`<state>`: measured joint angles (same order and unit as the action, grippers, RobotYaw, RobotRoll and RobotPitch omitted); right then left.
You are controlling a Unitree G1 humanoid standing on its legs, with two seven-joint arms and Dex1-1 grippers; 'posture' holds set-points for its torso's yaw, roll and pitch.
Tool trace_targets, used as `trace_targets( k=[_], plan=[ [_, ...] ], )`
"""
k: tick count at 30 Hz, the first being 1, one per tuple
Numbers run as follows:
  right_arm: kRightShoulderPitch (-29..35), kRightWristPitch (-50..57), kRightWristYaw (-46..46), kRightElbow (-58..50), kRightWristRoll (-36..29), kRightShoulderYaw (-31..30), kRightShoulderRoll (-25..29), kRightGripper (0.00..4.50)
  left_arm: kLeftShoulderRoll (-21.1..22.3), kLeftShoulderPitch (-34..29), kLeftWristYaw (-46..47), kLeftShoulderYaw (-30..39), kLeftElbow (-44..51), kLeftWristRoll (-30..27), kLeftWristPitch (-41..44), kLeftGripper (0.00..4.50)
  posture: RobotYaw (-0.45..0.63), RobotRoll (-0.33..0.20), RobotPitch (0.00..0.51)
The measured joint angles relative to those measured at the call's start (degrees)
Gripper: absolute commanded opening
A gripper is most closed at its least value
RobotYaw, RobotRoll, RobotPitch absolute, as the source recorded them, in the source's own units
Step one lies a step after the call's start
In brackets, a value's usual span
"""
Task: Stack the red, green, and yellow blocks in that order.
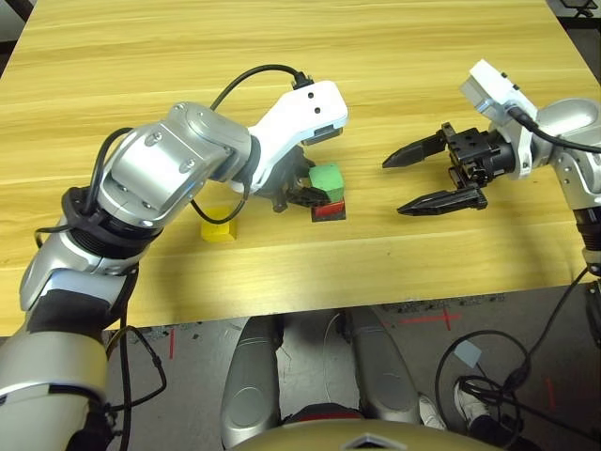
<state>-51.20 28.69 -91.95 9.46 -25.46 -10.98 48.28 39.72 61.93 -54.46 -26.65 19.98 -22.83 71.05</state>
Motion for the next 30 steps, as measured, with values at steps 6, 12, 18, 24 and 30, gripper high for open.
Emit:
trace_targets(
  k=[6,12,18,24,30],
  plan=[
    [0.10,-0.02,0.00,0.00,0.07,0.02,0.00,4.50,-0.04,0.00,-0.23,-0.33,0.57,-0.02,-0.48,3.74,0.16,0.052,0.355],
    [0.20,-0.25,-0.01,0.07,0.18,0.04,0.00,4.50,4.66,0.00,-3.56,1.07,0.75,-0.02,-5.45,4.45,0.17,0.054,0.348],
    [0.22,-0.73,-0.11,0.79,0.42,0.08,-0.12,4.50,18.46,-3.57,-12.93,3.22,-1.19,1.77,-17.03,4.45,0.19,0.056,0.344],
    [-0.13,-1.51,-0.13,2.06,0.60,-0.04,-0.25,4.50,30.16,-14.16,-23.53,6.34,-3.35,4.88,-31.64,4.45,0.21,0.057,0.337],
    [-1.14,-2.19,-0.13,3.33,0.65,-0.48,-0.46,4.50,32.31,-19.70,-25.23,10.17,-2.75,6.51,-34.66,4.45,0.23,0.053,0.333]
  ],
)
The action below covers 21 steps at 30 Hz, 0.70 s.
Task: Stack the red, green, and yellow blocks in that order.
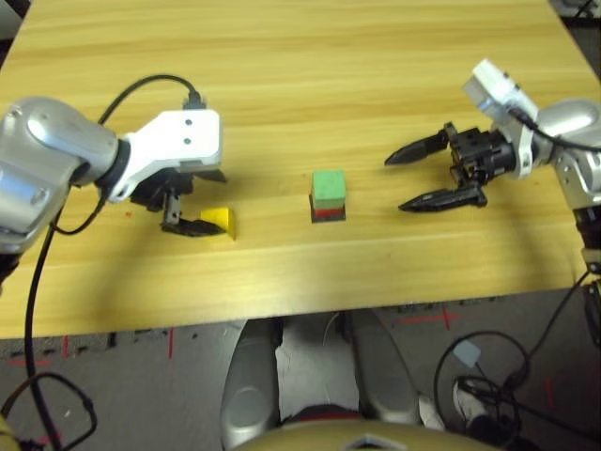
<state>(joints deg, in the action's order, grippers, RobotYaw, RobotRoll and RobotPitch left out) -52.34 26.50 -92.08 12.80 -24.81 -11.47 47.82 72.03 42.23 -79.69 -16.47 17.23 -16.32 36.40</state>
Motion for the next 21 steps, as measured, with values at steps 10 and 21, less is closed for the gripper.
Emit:
trace_targets(
  k=[10,21],
  plan=[
    [-1.71,-0.48,-0.01,0.94,-0.06,-1.60,-0.21,4.50,-0.17,-8.52,4.13,3.46,5.21,0.68,3.50,4.45,0.23,0.040,0.331],
    [-1.74,-0.48,0.00,0.94,-0.16,-1.82,-0.17,4.50,-2.44,-13.25,10.99,4.94,6.83,2.03,6.38,2.85,0.23,0.039,0.327]
  ],
)
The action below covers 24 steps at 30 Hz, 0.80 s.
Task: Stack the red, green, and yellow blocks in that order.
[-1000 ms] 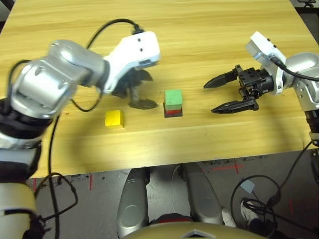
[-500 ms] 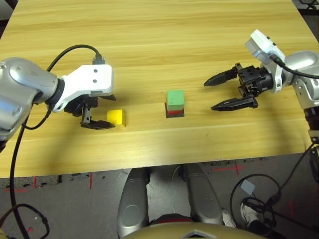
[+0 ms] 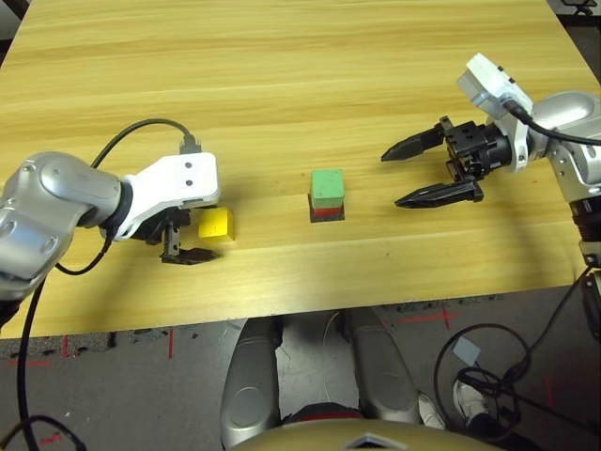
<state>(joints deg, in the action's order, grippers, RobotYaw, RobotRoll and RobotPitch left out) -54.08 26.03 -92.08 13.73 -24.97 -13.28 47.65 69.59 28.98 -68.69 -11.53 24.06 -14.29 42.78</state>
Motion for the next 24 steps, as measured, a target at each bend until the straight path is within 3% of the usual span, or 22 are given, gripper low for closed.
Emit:
trace_targets(
  k=[3,9,15,24],
  plan=[
    [0.00,0.00,0.00,0.03,0.00,0.00,0.03,4.50,-0.94,2.62,0.97,0.28,0.11,-0.33,3.02,2.06,0.23,0.043,0.321],
    [0.00,-0.09,-0.01,0.33,0.04,-0.02,0.03,4.50,-2.61,16.58,0.55,0.04,0.31,-2.37,11.80,2.06,0.24,0.057,0.311],
    [0.24,-0.44,-0.01,0.79,0.31,-0.06,0.07,4.50,-5.06,33.66,-3.03,-6.51,-0.35,-3.94,19.94,2.06,0.25,0.081,0.299],
    [3.40,0.04,0.09,-0.92,0.73,0.17,-1.51,4.50,-11.09,46.38,-6.90,-16.27,-3.40,-4.67,27.44,2.06,0.22,0.111,0.287]
  ],
)
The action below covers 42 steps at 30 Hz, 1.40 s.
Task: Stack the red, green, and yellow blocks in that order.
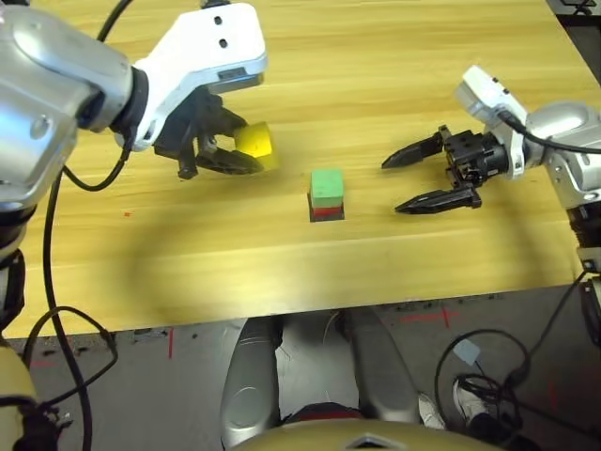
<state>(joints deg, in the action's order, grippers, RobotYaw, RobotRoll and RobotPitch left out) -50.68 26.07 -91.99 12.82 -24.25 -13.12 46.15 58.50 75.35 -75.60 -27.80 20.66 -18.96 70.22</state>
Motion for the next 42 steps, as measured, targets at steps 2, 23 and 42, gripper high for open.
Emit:
trace_targets(
  k=[2,23,42],
  plan=[
    [0.88,0.17,0.34,-0.96,0.00,0.15,-0.13,4.50,-1.38,1.59,-0.08,-1.11,-0.90,0.03,0.25,2.06,0.21,0.115,0.285],
    [7.48,4.39,4.17,-8.90,-1.18,3.46,-0.09,4.50,-11.63,3.50,2.05,-3.68,-7.69,0.70,-1.60,2.06,0.11,0.122,0.283],
    [9.70,6.31,5.70,-12.83,-2.07,4.31,-0.06,4.50,-15.93,3.49,4.04,-5.83,-10.41,2.27,-5.07,2.06,0.08,0.125,0.304]
  ],
)
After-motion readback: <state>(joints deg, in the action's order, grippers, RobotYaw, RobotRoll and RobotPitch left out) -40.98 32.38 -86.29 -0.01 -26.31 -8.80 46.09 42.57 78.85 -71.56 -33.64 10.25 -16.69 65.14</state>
